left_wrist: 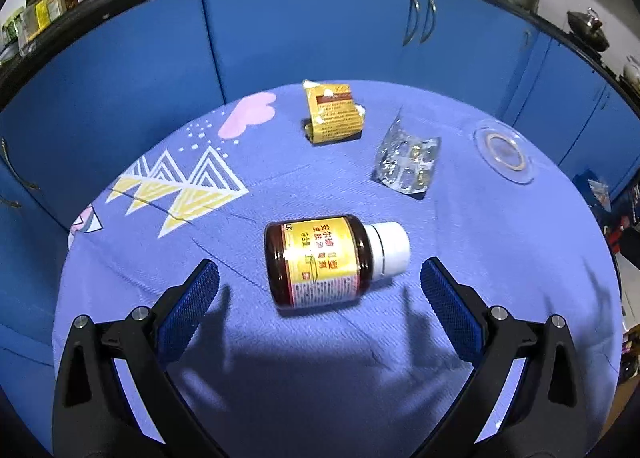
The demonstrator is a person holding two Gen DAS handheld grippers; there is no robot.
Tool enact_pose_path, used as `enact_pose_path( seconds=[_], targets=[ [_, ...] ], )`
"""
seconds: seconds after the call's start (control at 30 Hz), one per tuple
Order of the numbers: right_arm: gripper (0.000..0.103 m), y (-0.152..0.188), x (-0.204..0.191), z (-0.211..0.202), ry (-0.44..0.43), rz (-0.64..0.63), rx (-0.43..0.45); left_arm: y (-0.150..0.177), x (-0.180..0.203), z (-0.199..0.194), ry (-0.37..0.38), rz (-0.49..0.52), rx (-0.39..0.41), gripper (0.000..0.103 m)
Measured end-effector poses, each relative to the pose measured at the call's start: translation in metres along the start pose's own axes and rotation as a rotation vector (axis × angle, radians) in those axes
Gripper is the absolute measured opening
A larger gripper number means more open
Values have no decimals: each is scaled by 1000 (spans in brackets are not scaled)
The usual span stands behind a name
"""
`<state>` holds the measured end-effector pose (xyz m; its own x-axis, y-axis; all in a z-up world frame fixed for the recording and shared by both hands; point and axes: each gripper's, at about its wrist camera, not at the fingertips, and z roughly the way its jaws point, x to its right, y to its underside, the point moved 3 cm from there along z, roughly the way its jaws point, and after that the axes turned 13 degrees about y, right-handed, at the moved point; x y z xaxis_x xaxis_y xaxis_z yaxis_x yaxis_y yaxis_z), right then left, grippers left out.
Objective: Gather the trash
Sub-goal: 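Grasp the brown medicine bottle with the left gripper while the right grasps the pill blister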
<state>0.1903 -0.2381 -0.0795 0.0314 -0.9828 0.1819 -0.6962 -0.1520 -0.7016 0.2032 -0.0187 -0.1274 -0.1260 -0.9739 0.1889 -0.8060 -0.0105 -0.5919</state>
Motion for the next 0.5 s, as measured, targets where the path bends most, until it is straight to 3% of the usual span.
enact_pose_path(
  seconds=[0.33, 0.5],
  targets=[
    [84, -14, -10, 51, -29, 0, -72, 0, -4, 4, 0, 6, 16, 98],
    [84, -26, -23, 81, -46, -7, -108, -4, -4, 6, 23, 19, 24, 77]
  ],
)
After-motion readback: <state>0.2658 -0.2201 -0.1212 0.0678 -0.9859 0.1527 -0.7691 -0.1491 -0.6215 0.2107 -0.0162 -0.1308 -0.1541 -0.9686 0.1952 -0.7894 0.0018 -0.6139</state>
